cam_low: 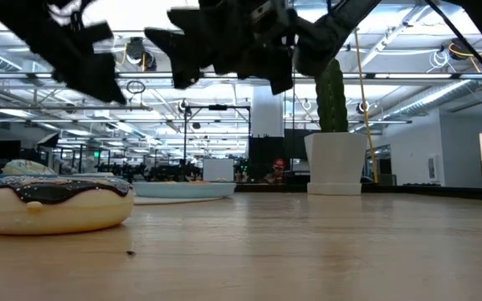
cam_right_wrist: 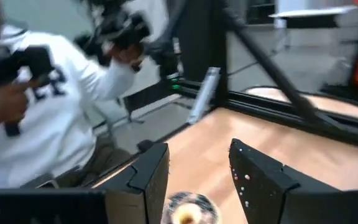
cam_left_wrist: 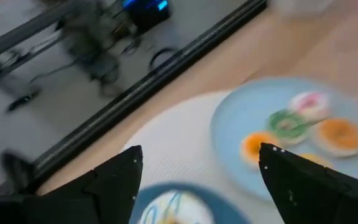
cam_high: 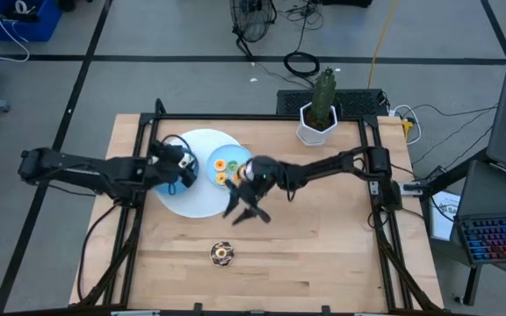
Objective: Pick & Place donuts
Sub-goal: Put the large brown donut on the blue plate
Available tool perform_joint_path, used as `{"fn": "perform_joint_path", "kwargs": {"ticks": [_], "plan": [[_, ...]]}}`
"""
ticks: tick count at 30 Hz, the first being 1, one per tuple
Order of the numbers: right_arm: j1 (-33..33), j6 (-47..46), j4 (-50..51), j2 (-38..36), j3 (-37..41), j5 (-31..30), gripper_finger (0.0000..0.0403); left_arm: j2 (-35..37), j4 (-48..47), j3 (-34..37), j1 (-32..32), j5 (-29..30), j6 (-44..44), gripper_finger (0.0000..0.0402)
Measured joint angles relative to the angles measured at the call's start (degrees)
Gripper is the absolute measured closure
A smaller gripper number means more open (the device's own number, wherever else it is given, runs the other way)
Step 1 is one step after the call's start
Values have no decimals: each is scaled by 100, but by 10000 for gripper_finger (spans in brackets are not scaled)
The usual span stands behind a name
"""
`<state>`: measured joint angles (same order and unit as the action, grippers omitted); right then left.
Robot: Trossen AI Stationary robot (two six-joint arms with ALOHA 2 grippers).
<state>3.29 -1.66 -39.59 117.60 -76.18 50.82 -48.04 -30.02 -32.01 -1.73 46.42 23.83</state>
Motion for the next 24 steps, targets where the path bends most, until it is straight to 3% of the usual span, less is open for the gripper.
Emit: {"fn": "perform_joint_path", "kwargs": {"ticks": [3, 6, 12, 15, 24], "plan": [[-383, 538, 321, -2, -2, -340, 248, 363, 13, -337, -224, -282, -417, 78], [-776, 1264, 1124, -2, -20, -1120, 248, 726, 31, -668, -509, -654, -714, 80], [-1526, 2912, 4034, 0, -712, -3543, 247, 1398, 31, -1051, -1072, -843, -1026, 89], [-1871, 3106, 4543, 0, -993, -4513, 247, 1687, 25, -1109, -1229, -790, -1022, 91], [-2286, 2466, 4264, 386, -1370, -4633, 247, 2167, 23, -1121, -1329, -772, -873, 88]]}}
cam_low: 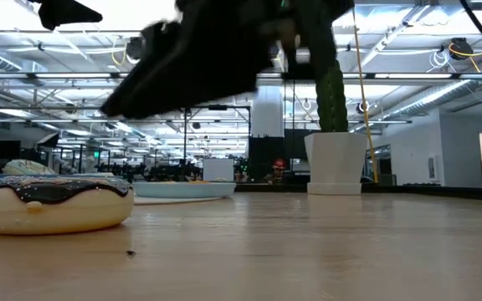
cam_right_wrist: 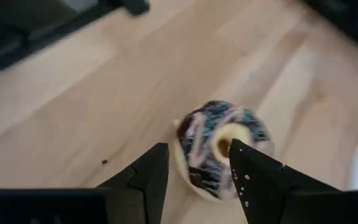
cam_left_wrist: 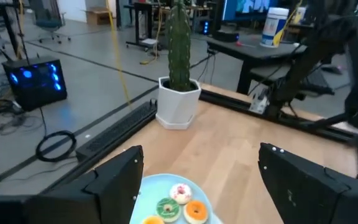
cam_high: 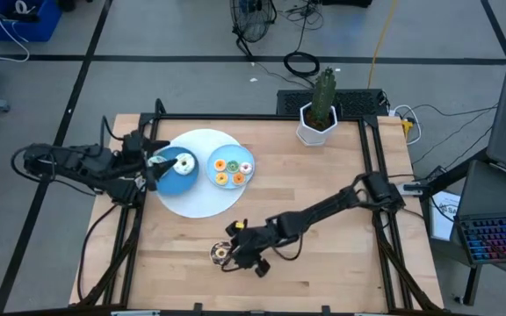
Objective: Pick & Place donuts
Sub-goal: Put the large brown donut on the blue plate
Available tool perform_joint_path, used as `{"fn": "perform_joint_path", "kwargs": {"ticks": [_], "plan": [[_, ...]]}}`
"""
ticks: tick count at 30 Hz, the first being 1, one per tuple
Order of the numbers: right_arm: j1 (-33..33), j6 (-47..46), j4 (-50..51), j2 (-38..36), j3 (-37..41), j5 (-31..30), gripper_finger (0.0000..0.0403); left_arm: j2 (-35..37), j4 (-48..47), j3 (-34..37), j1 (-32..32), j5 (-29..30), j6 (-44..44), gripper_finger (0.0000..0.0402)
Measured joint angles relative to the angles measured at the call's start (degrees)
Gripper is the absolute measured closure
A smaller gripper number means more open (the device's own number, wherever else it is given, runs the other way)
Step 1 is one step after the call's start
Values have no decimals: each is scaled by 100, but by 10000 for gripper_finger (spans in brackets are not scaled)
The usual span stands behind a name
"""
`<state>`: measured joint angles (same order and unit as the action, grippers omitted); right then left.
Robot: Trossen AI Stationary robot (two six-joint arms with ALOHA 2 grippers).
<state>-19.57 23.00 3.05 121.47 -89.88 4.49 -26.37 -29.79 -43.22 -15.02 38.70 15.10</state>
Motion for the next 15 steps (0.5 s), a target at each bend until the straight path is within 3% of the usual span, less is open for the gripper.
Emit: {"fn": "perform_joint_path", "kwargs": {"ticks": [8, 15], "plan": [[-13, 44, -103, 1021, -770, -5, 247, 100, -38, 0, 2, -326, 381, 94], [135, -18, 242, 1176, -918, -134, 247, 85, -118, 4, 2, -327, 458, 85]]}}
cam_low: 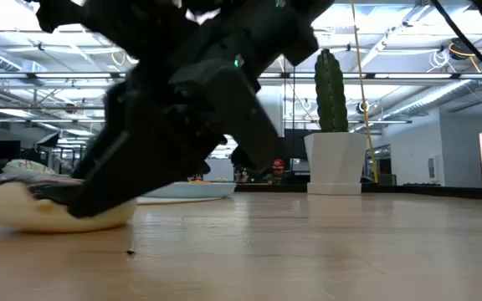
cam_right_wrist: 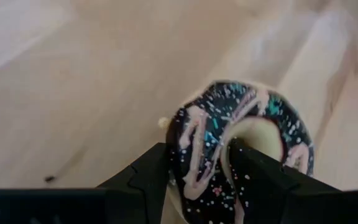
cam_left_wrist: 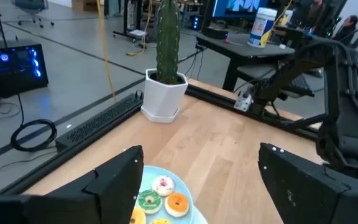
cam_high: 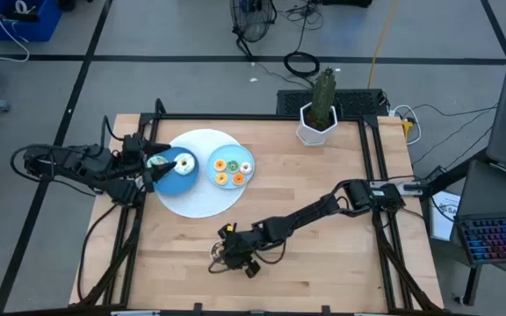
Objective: Pick & Place donuts
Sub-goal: Put the large brown donut on the blue plate
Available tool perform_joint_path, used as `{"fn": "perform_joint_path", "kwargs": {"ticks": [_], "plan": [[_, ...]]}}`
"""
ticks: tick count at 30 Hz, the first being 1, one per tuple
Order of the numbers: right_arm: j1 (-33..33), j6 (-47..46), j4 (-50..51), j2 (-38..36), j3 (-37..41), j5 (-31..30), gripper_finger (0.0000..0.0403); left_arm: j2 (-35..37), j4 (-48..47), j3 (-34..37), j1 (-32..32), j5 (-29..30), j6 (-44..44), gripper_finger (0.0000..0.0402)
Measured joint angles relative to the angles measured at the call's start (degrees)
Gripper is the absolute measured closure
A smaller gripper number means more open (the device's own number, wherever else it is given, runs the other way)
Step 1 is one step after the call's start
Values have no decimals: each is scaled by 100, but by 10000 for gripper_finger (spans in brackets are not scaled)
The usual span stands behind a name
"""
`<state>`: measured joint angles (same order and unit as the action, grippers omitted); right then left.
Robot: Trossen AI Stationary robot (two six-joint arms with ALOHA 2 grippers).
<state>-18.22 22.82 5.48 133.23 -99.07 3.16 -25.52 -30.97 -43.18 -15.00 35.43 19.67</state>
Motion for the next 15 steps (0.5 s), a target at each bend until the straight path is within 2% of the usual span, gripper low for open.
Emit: {"fn": "perform_joint_path", "kwargs": {"ticks": [9, 12, 15], "plan": [[116, -266, 638, -13, 15, 7, 258, -7, -128, 0, -2, 3, 12, 97], [116, -266, 602, -13, 20, -5, 286, -7, -145, 0, -2, 1, 15, 100], [120, -245, 553, -45, 30, -13, 335, -7, -257, 0, -2, 3, 142, 99]]}}
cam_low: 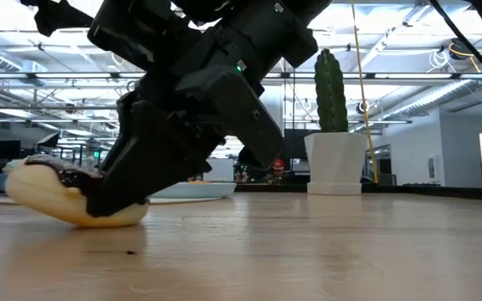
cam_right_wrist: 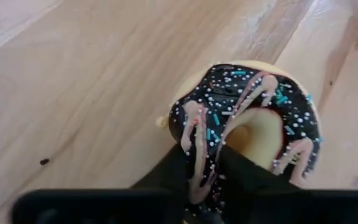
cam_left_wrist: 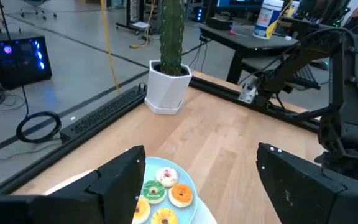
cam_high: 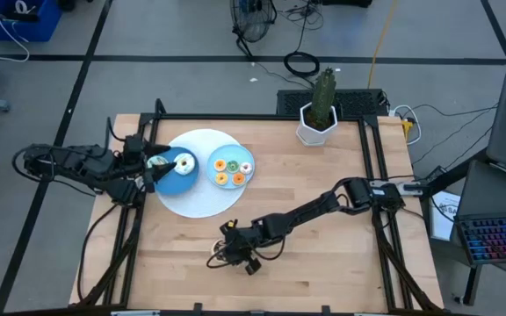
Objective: Pick & Place donuts
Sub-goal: Put the large brown donut on the blue plate
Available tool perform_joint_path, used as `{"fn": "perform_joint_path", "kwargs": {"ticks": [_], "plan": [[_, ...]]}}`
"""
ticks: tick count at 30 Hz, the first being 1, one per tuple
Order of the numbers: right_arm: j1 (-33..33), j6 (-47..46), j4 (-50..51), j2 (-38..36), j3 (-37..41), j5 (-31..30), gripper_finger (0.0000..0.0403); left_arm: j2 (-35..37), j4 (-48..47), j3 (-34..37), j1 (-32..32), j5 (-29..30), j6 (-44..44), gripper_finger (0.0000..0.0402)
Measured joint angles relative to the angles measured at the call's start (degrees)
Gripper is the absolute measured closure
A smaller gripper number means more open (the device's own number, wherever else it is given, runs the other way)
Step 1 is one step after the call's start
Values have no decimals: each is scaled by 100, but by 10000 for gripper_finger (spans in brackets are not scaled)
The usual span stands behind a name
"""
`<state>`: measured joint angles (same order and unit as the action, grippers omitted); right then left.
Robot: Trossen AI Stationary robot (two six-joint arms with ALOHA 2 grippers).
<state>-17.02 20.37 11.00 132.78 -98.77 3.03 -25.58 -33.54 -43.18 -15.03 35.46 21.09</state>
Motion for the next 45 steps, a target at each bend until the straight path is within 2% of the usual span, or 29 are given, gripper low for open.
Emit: {"fn": "perform_joint_path", "kwargs": {"ticks": [3, 5, 9, 18, 24, 27, 31, 36, 40, 45], "plan": [[8, 59, -11, -16, 3, -23, 386, -2, -98, 0, 0, 0, 156, 95], [9, 136, -10, -25, 3, -152, 390, -27, -143, 0, 0, 4, 179, 95], [0, 367, 40, -42, 5, -819, 393, -140, -149, 2, 0, 53, -85, 101], [44, 1260, 94, -36, 22, -4041, 398, -894, -161, 7, 0, 57, 261, 103], [59, 1953, 44, -36, 20, -5543, 399, -1524, 42, 9, 0, 82, 407, 103], [84, 2389, -37, -36, 18, -6125, 399, -1808, 177, 9, 15, 105, 911, 103], [160, 3049, -396, -36, 16, -6914, 400, -2170, 493, 9, 72, 102, 890, 103], [296, 3922, -1034, -74, 14, -7354, 400, -2524, 731, 9, 210, 208, 783, 103], [341, 4414, -1483, -246, 14, -7350, 400, -2701, 727, 9, 372, 183, 1123, 103], [345, 4648, -2055, -495, 8, -7151, 400, -2903, 935, 9, 482, -197, 1221, 103]]}}
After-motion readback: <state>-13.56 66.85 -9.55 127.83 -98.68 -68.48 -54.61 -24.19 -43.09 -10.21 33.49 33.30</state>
